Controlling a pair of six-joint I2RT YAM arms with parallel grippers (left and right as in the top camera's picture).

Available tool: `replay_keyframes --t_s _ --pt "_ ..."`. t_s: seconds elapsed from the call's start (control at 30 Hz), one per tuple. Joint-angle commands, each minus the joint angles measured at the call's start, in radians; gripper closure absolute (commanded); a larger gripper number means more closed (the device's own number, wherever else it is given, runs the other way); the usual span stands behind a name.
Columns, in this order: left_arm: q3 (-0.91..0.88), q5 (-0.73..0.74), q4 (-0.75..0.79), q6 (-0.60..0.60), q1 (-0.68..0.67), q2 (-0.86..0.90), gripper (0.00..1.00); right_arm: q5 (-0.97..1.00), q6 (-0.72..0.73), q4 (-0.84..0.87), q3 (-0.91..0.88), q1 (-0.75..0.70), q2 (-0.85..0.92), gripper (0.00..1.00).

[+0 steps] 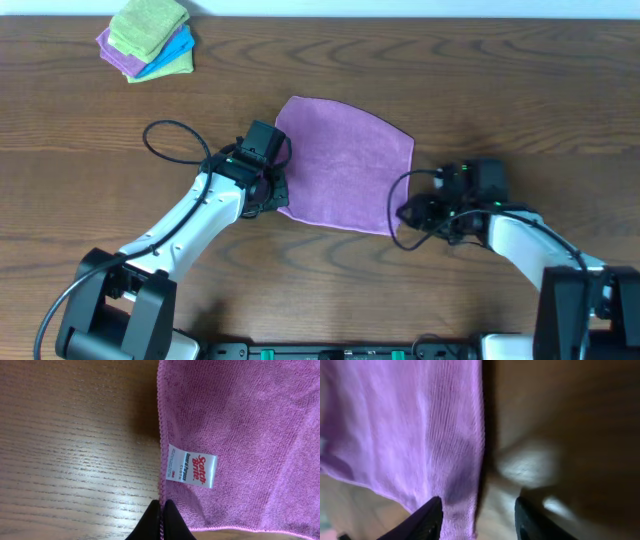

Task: Fold the cloth

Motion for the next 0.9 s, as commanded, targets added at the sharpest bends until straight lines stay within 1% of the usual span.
replay_keyframes --t_s 0.0,0.07,0.17,0.33,0.4,0.57,0.7,0.87 --pt "-0.004 -0.022 -0.007 0.018 -0.002 -0.012 0.95 0.064 -0.048 0.049 -0.139 -0.122 0.063 0.49" --pt "-0.004 -0.022 -0.008 0.018 -0.002 -0.012 0.94 -0.036 -0.068 0.108 -0.179 -0.172 0.063 0.45" --pt "-0.004 -0.022 -0.006 0.018 -0.002 -0.012 0.94 -0.084 -0.059 0.158 -0.224 -0.191 0.063 0.42" --pt "-0.004 -0.022 -0.001 0.018 -0.002 -0.012 0.94 -0.095 -0.008 0.23 -0.27 -0.165 0.063 0.41" --pt "-0.004 -0.022 0.008 0.018 -0.002 -0.012 0.94 -0.102 0.023 0.307 -0.291 -0.152 0.063 0.38" --pt "-0.004 -0.021 0.016 0.018 -0.002 -0.012 0.94 -0.09 0.028 0.373 -0.293 -0.133 0.066 0.36" --pt "-0.004 -0.021 0.016 0.018 -0.002 -0.012 0.94 -0.091 0.065 0.424 -0.293 -0.127 0.099 0.34" --pt "-0.004 -0.021 0.018 0.018 -0.002 -0.012 0.95 -0.121 0.098 0.515 -0.293 -0.116 0.193 0.33"
